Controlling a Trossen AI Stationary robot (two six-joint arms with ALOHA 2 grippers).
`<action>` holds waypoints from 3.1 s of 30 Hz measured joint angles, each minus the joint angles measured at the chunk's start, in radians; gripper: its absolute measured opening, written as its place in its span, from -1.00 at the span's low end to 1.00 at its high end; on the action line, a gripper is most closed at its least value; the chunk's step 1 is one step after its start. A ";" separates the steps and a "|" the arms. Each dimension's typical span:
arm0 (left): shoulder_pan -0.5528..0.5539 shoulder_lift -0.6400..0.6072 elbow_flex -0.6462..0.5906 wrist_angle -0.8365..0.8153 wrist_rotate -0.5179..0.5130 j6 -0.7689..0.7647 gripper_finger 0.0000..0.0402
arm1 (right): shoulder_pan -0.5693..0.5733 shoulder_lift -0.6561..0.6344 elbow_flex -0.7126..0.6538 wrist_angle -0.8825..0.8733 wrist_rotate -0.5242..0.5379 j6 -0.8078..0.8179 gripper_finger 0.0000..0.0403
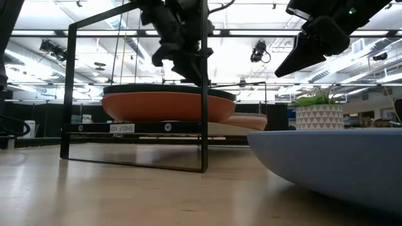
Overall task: Place and stack plates onto a shelf
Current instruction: Stack the blue plate on top of the dark green plate on the shelf
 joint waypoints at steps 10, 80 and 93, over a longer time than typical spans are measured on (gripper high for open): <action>-0.144 -0.208 0.000 0.014 0.037 -0.198 -0.38 | 0.000 0.000 0.000 -0.001 0.001 -0.041 -0.27; -0.876 -0.330 0.000 -0.224 -0.264 -0.810 -0.38 | 0.121 0.473 0.219 -0.143 -0.689 0.429 -0.30; -0.876 -0.330 0.000 -0.224 -0.267 -0.888 -0.38 | 0.084 0.473 0.219 -0.139 -0.726 0.340 -0.57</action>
